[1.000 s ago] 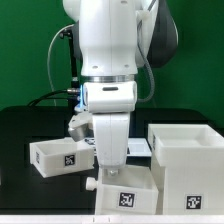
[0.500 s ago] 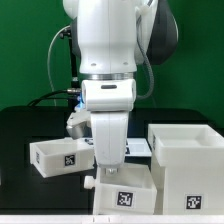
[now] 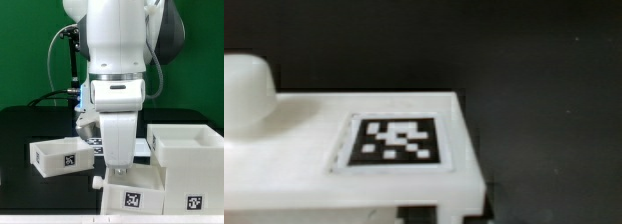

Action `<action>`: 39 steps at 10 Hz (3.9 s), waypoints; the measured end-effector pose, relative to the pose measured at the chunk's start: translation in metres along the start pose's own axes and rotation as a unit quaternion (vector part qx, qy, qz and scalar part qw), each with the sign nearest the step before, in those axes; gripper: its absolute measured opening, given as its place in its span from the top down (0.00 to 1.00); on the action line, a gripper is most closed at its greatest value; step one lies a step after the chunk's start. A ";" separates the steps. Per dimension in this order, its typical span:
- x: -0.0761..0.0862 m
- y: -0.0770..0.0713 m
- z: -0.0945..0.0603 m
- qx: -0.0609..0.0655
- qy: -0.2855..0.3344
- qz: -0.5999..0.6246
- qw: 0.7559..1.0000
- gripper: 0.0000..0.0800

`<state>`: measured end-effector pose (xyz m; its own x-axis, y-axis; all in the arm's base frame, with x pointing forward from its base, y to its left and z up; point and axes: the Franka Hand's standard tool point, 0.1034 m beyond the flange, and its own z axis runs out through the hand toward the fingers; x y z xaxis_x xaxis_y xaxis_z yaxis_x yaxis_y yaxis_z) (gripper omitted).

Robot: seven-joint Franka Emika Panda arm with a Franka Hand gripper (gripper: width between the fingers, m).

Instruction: Assemble drawer

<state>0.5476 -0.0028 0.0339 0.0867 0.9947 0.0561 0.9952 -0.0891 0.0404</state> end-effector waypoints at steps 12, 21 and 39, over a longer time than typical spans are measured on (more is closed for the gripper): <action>-0.004 -0.005 0.004 -0.008 -0.002 -0.038 0.999 0.95; 0.006 -0.001 0.007 -0.019 0.003 0.042 0.999 0.95; -0.004 0.002 0.007 -0.022 -0.002 -0.008 1.000 0.95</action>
Offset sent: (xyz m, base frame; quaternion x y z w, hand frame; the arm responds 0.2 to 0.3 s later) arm 0.0000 0.0000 0.0000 0.0000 0.0000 0.0000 1.0000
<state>0.5499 -0.0070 0.0272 0.0713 0.9961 0.0512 0.9936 -0.0754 0.0845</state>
